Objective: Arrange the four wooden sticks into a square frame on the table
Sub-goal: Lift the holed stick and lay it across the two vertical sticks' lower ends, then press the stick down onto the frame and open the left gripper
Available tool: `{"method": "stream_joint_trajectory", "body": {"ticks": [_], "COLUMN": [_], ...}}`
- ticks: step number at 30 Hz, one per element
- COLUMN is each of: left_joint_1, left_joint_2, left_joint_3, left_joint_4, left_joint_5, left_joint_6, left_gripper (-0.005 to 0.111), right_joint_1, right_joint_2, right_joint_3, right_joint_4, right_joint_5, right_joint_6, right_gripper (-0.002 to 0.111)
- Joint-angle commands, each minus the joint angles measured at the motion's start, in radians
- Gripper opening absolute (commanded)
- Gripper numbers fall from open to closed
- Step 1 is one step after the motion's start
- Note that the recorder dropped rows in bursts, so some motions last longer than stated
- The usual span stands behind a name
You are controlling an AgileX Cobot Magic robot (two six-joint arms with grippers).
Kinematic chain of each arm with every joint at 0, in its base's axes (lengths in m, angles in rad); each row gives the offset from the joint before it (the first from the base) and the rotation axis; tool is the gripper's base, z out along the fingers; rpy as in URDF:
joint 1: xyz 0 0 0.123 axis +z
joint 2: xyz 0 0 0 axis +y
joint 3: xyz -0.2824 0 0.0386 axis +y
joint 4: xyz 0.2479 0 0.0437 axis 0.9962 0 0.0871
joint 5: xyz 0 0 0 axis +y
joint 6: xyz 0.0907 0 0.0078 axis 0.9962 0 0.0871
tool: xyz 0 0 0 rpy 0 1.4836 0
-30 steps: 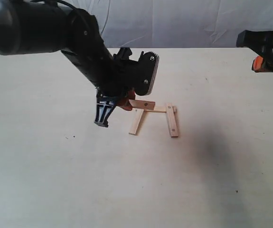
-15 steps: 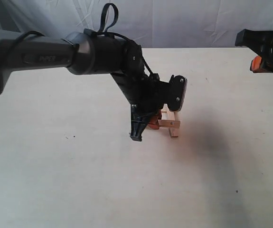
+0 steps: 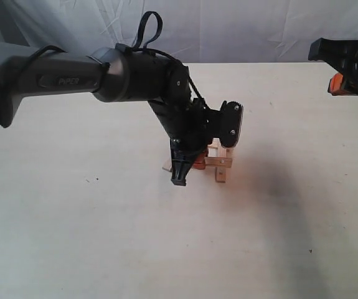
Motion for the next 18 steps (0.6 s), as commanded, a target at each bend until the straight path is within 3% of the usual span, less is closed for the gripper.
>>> {"method": "stream_joint_trajectory", "body": {"ticks": [1, 18], "left_joint_1": [-0.003, -0.014], "left_joint_2": [0.000, -0.017], "left_joint_3": [-0.005, -0.005], "left_joint_4": [0.024, 0.137], "left_joint_5": [0.001, 0.035], "left_joint_6": [-0.011, 0.020], "left_gripper": [0.000, 0.000], "right_joint_1": [-0.006, -0.006], "right_joint_2": [-0.005, -0.005], "right_joint_3": [-0.005, -0.005], "right_joint_4": [-0.005, -0.005], "right_joint_5": [-0.007, -0.012], "right_joint_6": [-0.002, -0.002], "right_gripper": [0.000, 0.000]}}
